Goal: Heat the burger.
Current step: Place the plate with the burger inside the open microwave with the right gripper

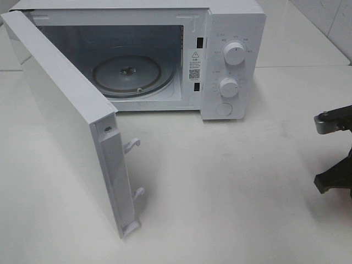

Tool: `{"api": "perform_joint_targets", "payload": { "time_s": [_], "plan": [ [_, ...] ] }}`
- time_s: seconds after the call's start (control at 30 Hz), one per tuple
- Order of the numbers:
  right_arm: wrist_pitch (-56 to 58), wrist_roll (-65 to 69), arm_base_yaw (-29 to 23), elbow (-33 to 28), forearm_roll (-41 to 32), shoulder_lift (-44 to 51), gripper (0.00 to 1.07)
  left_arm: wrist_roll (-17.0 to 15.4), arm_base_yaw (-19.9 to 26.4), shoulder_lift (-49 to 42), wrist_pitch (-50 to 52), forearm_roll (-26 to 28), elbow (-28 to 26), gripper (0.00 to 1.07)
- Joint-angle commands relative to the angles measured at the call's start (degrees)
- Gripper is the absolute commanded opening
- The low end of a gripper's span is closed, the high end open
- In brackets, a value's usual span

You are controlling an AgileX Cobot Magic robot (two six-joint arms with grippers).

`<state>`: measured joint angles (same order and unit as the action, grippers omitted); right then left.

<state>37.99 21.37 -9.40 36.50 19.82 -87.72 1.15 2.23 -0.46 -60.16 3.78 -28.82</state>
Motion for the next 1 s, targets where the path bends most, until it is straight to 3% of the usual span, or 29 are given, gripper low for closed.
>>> {"api": "perform_joint_targets", "payload": {
  "time_s": [0.03, 1.0],
  "plan": [
    [4.2, 2.5, -2.3, -0.3, 4.0, 2.5, 0.0, 0.1, -0.3, -1.0, 0.7, 0.3, 0.2, 1.0],
    [22.3, 2.7, -24.6, -0.4, 10.0, 16.9, 0.0, 0.1, -0.3, -1.0, 0.7, 0.3, 0.2, 1.0]
  ]
}}
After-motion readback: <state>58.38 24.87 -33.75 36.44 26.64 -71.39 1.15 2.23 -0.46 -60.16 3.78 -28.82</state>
